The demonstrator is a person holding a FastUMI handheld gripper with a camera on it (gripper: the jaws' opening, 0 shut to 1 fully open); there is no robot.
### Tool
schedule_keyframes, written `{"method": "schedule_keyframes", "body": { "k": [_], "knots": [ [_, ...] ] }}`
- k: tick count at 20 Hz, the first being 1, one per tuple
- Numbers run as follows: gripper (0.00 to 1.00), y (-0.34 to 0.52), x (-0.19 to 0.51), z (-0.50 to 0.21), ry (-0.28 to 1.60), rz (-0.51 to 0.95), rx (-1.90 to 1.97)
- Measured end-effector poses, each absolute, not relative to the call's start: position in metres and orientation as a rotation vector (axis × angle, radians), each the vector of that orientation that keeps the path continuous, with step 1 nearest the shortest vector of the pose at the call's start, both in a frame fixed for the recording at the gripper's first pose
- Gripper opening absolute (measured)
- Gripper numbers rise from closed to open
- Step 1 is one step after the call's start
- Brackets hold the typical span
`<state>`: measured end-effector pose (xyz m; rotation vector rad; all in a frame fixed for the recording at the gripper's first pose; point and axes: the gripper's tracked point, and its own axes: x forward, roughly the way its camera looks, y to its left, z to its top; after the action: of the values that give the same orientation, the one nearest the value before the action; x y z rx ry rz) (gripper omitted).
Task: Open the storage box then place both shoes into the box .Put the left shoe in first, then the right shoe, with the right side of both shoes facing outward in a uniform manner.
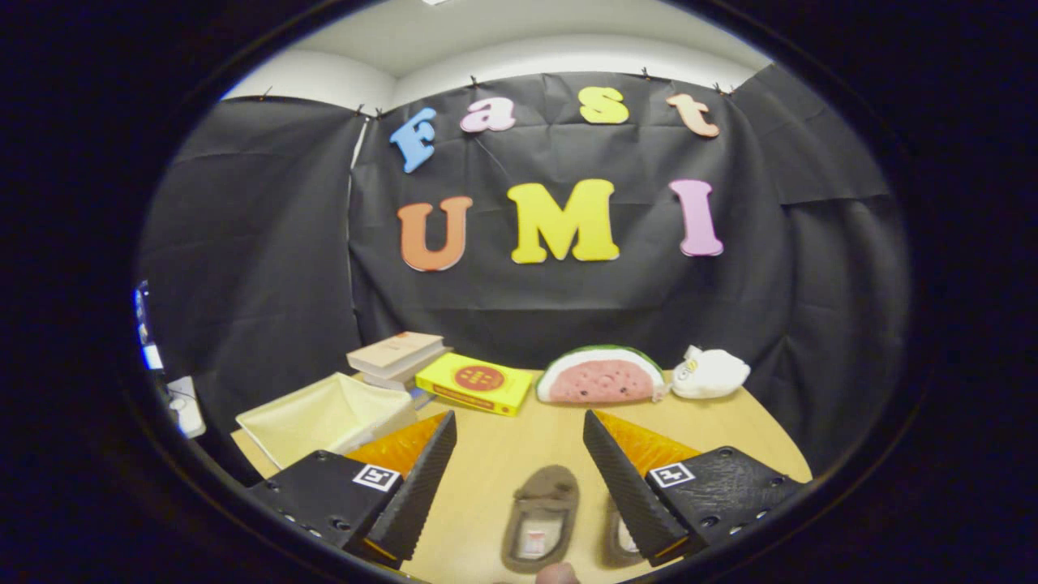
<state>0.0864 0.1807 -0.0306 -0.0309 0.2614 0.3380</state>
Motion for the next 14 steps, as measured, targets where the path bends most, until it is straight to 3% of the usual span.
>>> {"method": "schedule_keyframes", "body": {
  "k": [8, 14],
  "knots": [
    [0.96, 0.153, 0.09, -0.157, 0.596, 0.325, -0.079],
    [0.96, 0.155, 0.097, -0.205, 0.745, 0.318, -0.07]
  ]
}}
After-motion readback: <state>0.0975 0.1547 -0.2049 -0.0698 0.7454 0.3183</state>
